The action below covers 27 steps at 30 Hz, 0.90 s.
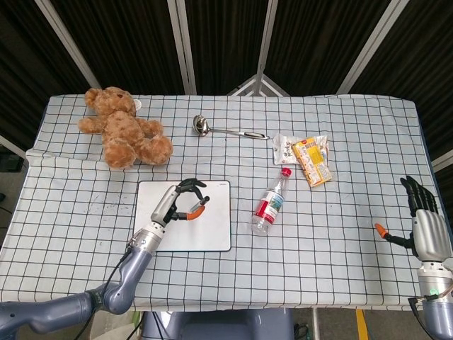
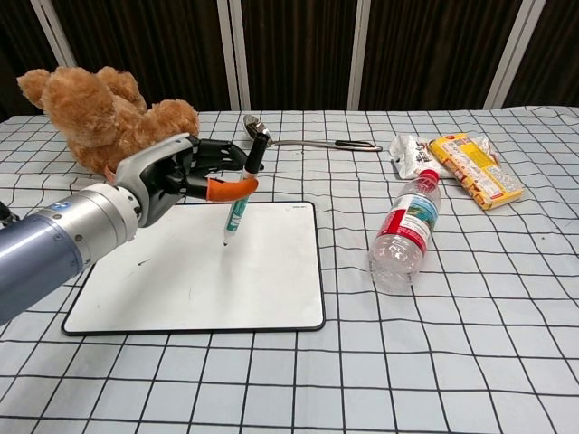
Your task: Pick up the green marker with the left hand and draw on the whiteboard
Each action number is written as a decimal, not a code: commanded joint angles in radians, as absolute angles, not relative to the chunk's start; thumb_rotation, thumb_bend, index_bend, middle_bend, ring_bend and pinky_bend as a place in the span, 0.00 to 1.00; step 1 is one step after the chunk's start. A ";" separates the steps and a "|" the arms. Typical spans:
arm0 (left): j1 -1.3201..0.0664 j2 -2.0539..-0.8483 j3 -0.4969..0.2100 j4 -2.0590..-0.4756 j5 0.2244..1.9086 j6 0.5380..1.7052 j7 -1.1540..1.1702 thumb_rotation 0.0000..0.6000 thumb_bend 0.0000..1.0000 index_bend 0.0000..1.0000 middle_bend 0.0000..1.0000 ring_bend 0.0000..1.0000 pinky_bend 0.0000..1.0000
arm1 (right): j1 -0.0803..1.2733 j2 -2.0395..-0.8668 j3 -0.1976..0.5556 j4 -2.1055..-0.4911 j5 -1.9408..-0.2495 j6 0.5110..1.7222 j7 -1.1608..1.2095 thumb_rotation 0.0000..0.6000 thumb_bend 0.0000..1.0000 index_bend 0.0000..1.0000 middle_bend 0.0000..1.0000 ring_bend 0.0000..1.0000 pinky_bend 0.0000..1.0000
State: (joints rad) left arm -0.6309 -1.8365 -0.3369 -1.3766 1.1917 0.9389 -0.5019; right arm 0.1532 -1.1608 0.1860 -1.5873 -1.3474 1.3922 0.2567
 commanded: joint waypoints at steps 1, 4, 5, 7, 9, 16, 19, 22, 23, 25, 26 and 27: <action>-0.640 -1.851 -0.337 -1.361 1.188 0.933 -0.505 1.00 0.46 0.76 0.27 0.12 0.22 | 0.154 -1.161 0.187 -1.587 -1.346 1.391 0.258 1.00 0.21 0.00 0.00 0.00 0.00; -0.646 -1.862 -0.338 -1.352 1.187 0.929 -0.510 1.00 0.46 0.76 0.27 0.12 0.22 | 0.154 -1.161 0.187 -1.586 -1.346 1.389 0.261 1.00 0.21 0.00 0.00 0.00 0.00; -0.648 -1.863 -0.338 -1.352 1.186 0.927 -0.511 1.00 0.46 0.76 0.27 0.12 0.22 | 0.154 -1.161 0.187 -1.585 -1.346 1.389 0.260 1.00 0.21 0.00 0.00 0.00 0.00; -0.652 -1.868 -0.335 -1.346 1.189 0.926 -0.506 1.00 0.46 0.76 0.27 0.12 0.22 | 0.155 -1.161 0.187 -1.585 -1.347 1.388 0.261 1.00 0.21 0.00 0.00 0.00 0.00; -0.655 -1.871 -0.333 -1.340 1.191 0.926 -0.503 1.00 0.46 0.76 0.27 0.12 0.22 | 0.155 -1.161 0.187 -1.585 -1.348 1.389 0.261 1.00 0.21 0.00 0.00 0.00 0.00; -0.660 -1.869 -0.331 -1.324 1.195 0.928 -0.494 1.00 0.46 0.76 0.27 0.12 0.22 | 0.155 -1.161 0.186 -1.586 -1.350 1.390 0.260 1.00 0.21 0.00 0.00 0.00 0.00; -0.663 -1.868 -0.332 -1.319 1.194 0.924 -0.494 1.00 0.46 0.76 0.27 0.12 0.22 | 0.155 -1.162 0.186 -1.586 -1.350 1.389 0.259 1.00 0.21 0.00 0.00 0.00 0.00; -0.666 -1.867 -0.332 -1.312 1.193 0.919 -0.493 1.00 0.46 0.76 0.27 0.12 0.22 | 0.155 -1.162 0.186 -1.587 -1.349 1.389 0.258 1.00 0.21 0.00 0.00 0.00 0.00; -0.667 -1.867 -0.331 -1.310 1.194 0.918 -0.492 1.00 0.46 0.76 0.27 0.12 0.22 | 0.155 -1.162 0.186 -1.587 -1.349 1.389 0.258 1.00 0.21 0.00 0.00 0.00 0.00; -0.668 -1.867 -0.329 -1.301 1.194 0.914 -0.491 1.00 0.46 0.76 0.27 0.12 0.22 | 0.155 -1.162 0.187 -1.587 -1.348 1.390 0.258 1.00 0.21 0.00 0.00 0.00 0.00; -0.669 -1.867 -0.327 -1.296 1.193 0.912 -0.492 1.00 0.46 0.76 0.27 0.12 0.22 | 0.155 -1.162 0.187 -1.587 -1.348 1.390 0.257 1.00 0.21 0.00 0.00 0.00 0.00; -0.668 -1.867 -0.327 -1.292 1.192 0.911 -0.493 1.00 0.46 0.76 0.27 0.12 0.22 | 0.155 -1.162 0.187 -1.587 -1.348 1.390 0.257 1.00 0.21 0.00 0.00 0.00 0.00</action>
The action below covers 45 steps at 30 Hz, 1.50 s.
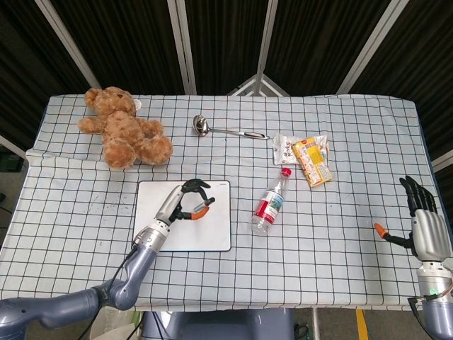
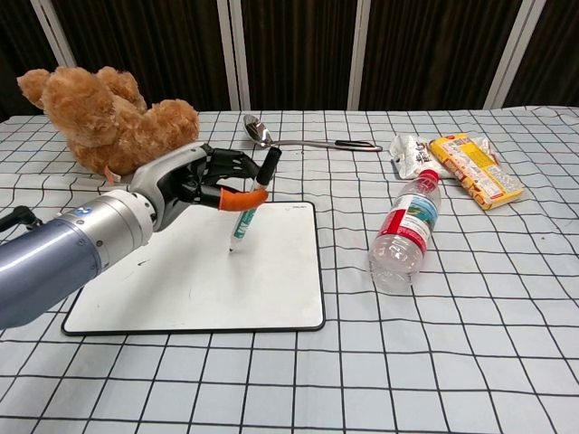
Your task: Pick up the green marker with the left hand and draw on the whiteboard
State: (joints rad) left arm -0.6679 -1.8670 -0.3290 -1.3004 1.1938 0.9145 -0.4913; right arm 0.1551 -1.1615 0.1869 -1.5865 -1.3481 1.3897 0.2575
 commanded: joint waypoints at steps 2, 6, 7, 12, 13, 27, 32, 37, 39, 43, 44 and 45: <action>-0.668 -1.867 -0.326 -1.283 1.188 0.907 -0.496 1.00 0.46 0.76 0.27 0.12 0.22 | 0.155 -1.162 0.187 -1.587 -1.348 1.389 0.257 1.00 0.21 0.00 0.00 0.00 0.00; -0.667 -1.861 -0.325 -1.263 1.191 0.906 -0.501 1.00 0.46 0.76 0.27 0.12 0.22 | 0.156 -1.162 0.187 -1.585 -1.350 1.390 0.256 1.00 0.21 0.00 0.00 0.00 0.00; -0.667 -1.859 -0.325 -1.259 1.193 0.907 -0.503 1.00 0.46 0.76 0.27 0.12 0.22 | 0.156 -1.162 0.186 -1.585 -1.350 1.390 0.256 1.00 0.21 0.00 0.00 0.00 0.00; -0.664 -1.843 -0.330 -1.237 1.195 0.908 -0.515 1.00 0.46 0.76 0.27 0.12 0.22 | 0.156 -1.161 0.185 -1.586 -1.352 1.391 0.254 1.00 0.21 0.00 0.00 0.00 0.00; -0.663 -1.840 -0.331 -1.232 1.194 0.909 -0.516 1.00 0.46 0.76 0.27 0.12 0.22 | 0.155 -1.161 0.185 -1.586 -1.353 1.391 0.254 1.00 0.21 0.00 0.00 0.00 0.00; -0.649 -1.780 -0.370 -1.167 1.181 0.930 -0.557 1.00 0.46 0.76 0.27 0.12 0.22 | 0.153 -1.161 0.184 -1.588 -1.354 1.396 0.249 1.00 0.21 0.00 0.00 0.00 0.00; -0.634 -1.741 -0.393 -1.223 1.179 0.948 -0.593 1.00 0.46 0.76 0.27 0.12 0.22 | 0.154 -1.162 0.183 -1.589 -1.357 1.397 0.247 1.00 0.21 0.00 0.00 0.00 0.00; -0.618 -1.709 -0.381 -1.292 1.174 0.939 -0.597 1.00 0.46 0.76 0.27 0.12 0.22 | 0.155 -1.163 0.184 -1.591 -1.357 1.396 0.243 1.00 0.21 0.00 0.00 0.00 0.00; -0.613 -1.704 -0.372 -1.318 1.168 0.933 -0.590 1.00 0.46 0.76 0.27 0.12 0.22 | 0.156 -1.163 0.185 -1.592 -1.356 1.395 0.241 1.00 0.21 0.00 0.00 0.00 0.00; -0.610 -1.708 -0.357 -1.346 1.152 0.925 -0.566 1.00 0.46 0.76 0.27 0.12 0.22 | 0.158 -1.164 0.185 -1.593 -1.354 1.391 0.240 1.00 0.21 0.00 0.00 0.00 0.00; -0.611 -1.710 -0.354 -1.350 1.149 0.923 -0.561 1.00 0.46 0.76 0.27 0.12 0.22 | 0.159 -1.164 0.185 -1.592 -1.354 1.391 0.240 1.00 0.21 0.00 0.00 0.00 0.00; -0.612 -1.712 -0.351 -1.353 1.147 0.921 -0.556 1.00 0.46 0.76 0.27 0.12 0.22 | 0.159 -1.164 0.186 -1.592 -1.354 1.390 0.240 1.00 0.21 0.00 0.00 0.00 0.00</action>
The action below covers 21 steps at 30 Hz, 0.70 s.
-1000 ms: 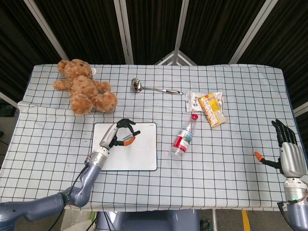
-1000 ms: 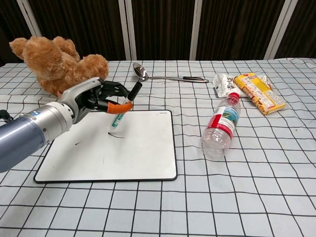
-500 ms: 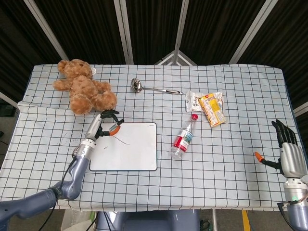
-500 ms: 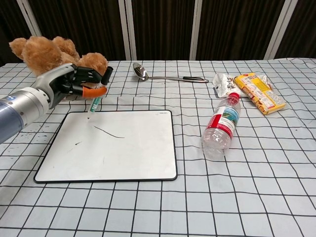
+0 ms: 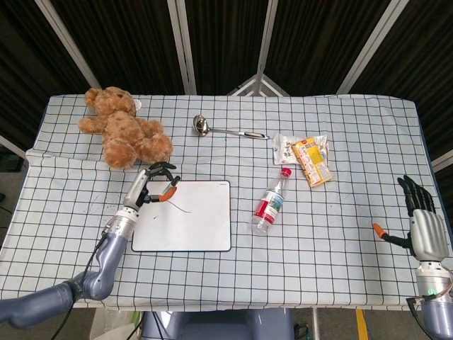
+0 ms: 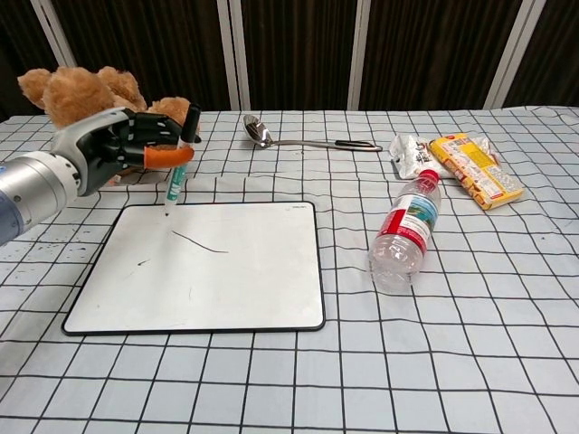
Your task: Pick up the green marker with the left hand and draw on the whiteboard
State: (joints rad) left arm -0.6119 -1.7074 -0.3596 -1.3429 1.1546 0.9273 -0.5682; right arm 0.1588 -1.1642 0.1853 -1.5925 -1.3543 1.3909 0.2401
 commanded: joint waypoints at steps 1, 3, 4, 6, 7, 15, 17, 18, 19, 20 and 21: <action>-0.613 -1.714 -0.348 -1.355 1.147 0.921 -0.550 1.00 0.46 0.76 0.27 0.12 0.22 | 0.160 -1.164 0.186 -1.592 -1.354 1.390 0.241 1.00 0.21 0.00 0.00 0.00 0.00; -0.614 -1.721 -0.343 -1.360 1.144 0.920 -0.542 1.00 0.46 0.76 0.27 0.12 0.22 | 0.161 -1.165 0.186 -1.591 -1.353 1.388 0.241 1.00 0.21 0.00 0.00 0.00 0.00; -0.615 -1.725 -0.339 -1.363 1.141 0.918 -0.536 1.00 0.46 0.76 0.27 0.12 0.22 | 0.161 -1.164 0.186 -1.591 -1.354 1.387 0.242 1.00 0.21 0.00 0.00 0.00 0.00; -0.617 -1.731 -0.336 -1.365 1.138 0.918 -0.529 1.00 0.46 0.76 0.27 0.12 0.22 | 0.162 -1.164 0.186 -1.591 -1.354 1.387 0.242 1.00 0.21 0.00 0.00 0.00 0.00; -0.617 -1.734 -0.336 -1.365 1.136 0.919 -0.526 1.00 0.46 0.76 0.27 0.12 0.22 | 0.162 -1.164 0.186 -1.591 -1.354 1.387 0.242 1.00 0.21 0.00 0.00 0.00 0.00; -0.623 -1.753 -0.336 -1.361 1.133 0.925 -0.512 1.00 0.46 0.76 0.27 0.12 0.22 | 0.163 -1.165 0.185 -1.590 -1.357 1.388 0.242 1.00 0.21 0.00 0.00 0.00 0.00; -0.626 -1.758 -0.336 -1.359 1.132 0.925 -0.508 1.00 0.46 0.76 0.27 0.12 0.22 | 0.163 -1.166 0.185 -1.591 -1.357 1.388 0.242 1.00 0.21 0.00 0.00 0.00 0.00; -0.627 -1.761 -0.336 -1.357 1.131 0.924 -0.507 1.00 0.46 0.76 0.27 0.12 0.22 | 0.163 -1.166 0.185 -1.591 -1.357 1.388 0.241 1.00 0.21 0.00 0.00 0.00 0.00; -0.629 -1.764 -0.336 -1.355 1.130 0.923 -0.505 1.00 0.46 0.76 0.27 0.12 0.22 | 0.163 -1.166 0.186 -1.591 -1.358 1.389 0.241 1.00 0.21 0.00 0.00 0.00 0.00; -0.629 -1.765 -0.336 -1.353 1.129 0.922 -0.504 1.00 0.46 0.76 0.27 0.12 0.22 | 0.163 -1.166 0.185 -1.591 -1.358 1.389 0.240 1.00 0.21 0.00 0.00 0.00 0.00; -0.630 -1.766 -0.336 -1.352 1.128 0.921 -0.503 1.00 0.46 0.76 0.27 0.12 0.22 | 0.163 -1.166 0.185 -1.591 -1.358 1.389 0.241 1.00 0.21 0.00 0.00 0.00 0.00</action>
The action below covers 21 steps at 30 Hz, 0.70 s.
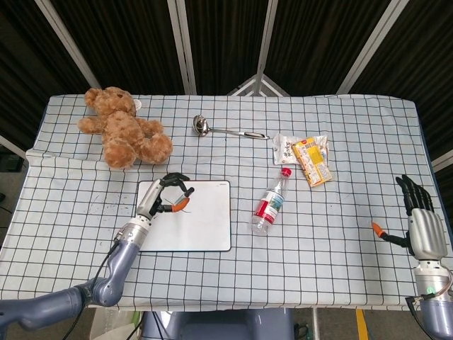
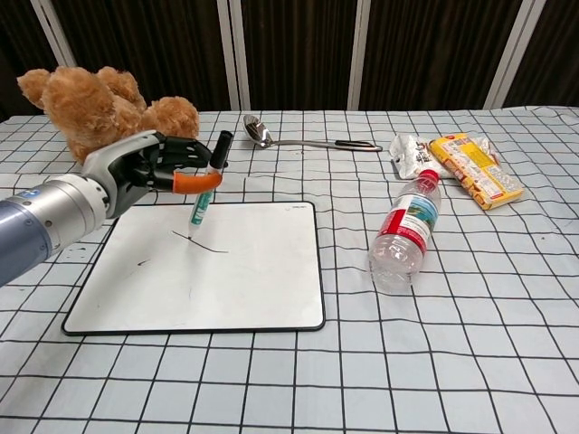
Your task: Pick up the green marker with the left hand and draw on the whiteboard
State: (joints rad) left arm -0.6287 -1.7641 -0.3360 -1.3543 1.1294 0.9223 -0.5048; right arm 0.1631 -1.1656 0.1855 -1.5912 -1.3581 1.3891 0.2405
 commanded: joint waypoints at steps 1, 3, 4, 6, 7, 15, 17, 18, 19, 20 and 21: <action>-0.631 -1.770 -0.337 -1.349 1.124 0.921 -0.503 1.00 0.46 0.76 0.27 0.12 0.22 | 0.163 -1.166 0.185 -1.591 -1.357 1.388 0.241 1.00 0.21 0.00 0.00 0.00 0.00; -0.632 -1.774 -0.340 -1.343 1.119 0.921 -0.502 1.00 0.46 0.76 0.27 0.12 0.22 | 0.163 -1.166 0.186 -1.591 -1.356 1.388 0.242 1.00 0.21 0.00 0.00 0.00 0.00; -0.633 -1.776 -0.341 -1.340 1.118 0.921 -0.501 1.00 0.46 0.76 0.27 0.12 0.22 | 0.163 -1.166 0.186 -1.590 -1.356 1.388 0.243 1.00 0.21 0.00 0.00 0.00 0.00; -0.634 -1.779 -0.344 -1.335 1.113 0.919 -0.499 1.00 0.46 0.76 0.27 0.12 0.22 | 0.163 -1.166 0.186 -1.590 -1.357 1.388 0.243 1.00 0.21 0.00 0.00 0.00 0.00; -0.635 -1.779 -0.344 -1.334 1.112 0.919 -0.499 1.00 0.46 0.76 0.27 0.12 0.22 | 0.164 -1.166 0.186 -1.590 -1.358 1.389 0.243 1.00 0.21 0.00 0.00 0.00 0.00; -0.638 -1.784 -0.348 -1.327 1.104 0.914 -0.494 1.00 0.46 0.76 0.27 0.12 0.22 | 0.163 -1.166 0.185 -1.591 -1.359 1.389 0.243 1.00 0.21 0.00 0.00 0.00 0.00; -0.638 -1.786 -0.347 -1.327 1.104 0.914 -0.491 1.00 0.46 0.76 0.27 0.12 0.22 | 0.163 -1.166 0.185 -1.590 -1.360 1.390 0.243 1.00 0.21 0.00 0.00 0.00 0.00; -0.638 -1.786 -0.347 -1.327 1.104 0.914 -0.491 1.00 0.46 0.76 0.27 0.12 0.22 | 0.163 -1.166 0.184 -1.590 -1.360 1.389 0.243 1.00 0.21 0.00 0.00 0.00 0.00; -0.639 -1.787 -0.347 -1.326 1.104 0.914 -0.490 1.00 0.46 0.76 0.27 0.12 0.22 | 0.163 -1.166 0.184 -1.590 -1.359 1.389 0.244 1.00 0.21 0.00 0.00 0.00 0.00; -0.639 -1.787 -0.348 -1.325 1.103 0.914 -0.490 1.00 0.46 0.76 0.27 0.12 0.22 | 0.163 -1.166 0.184 -1.590 -1.359 1.389 0.244 1.00 0.21 0.00 0.00 0.00 0.00; -0.640 -1.788 -0.349 -1.323 1.101 0.914 -0.488 1.00 0.46 0.76 0.27 0.12 0.22 | 0.163 -1.166 0.184 -1.589 -1.359 1.389 0.244 1.00 0.21 0.00 0.00 0.00 0.00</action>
State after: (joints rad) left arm -0.6393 -1.7880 -0.3483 -1.3237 1.1020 0.9137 -0.4889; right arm 0.1634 -1.1664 0.1844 -1.5895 -1.3591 1.3891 0.2437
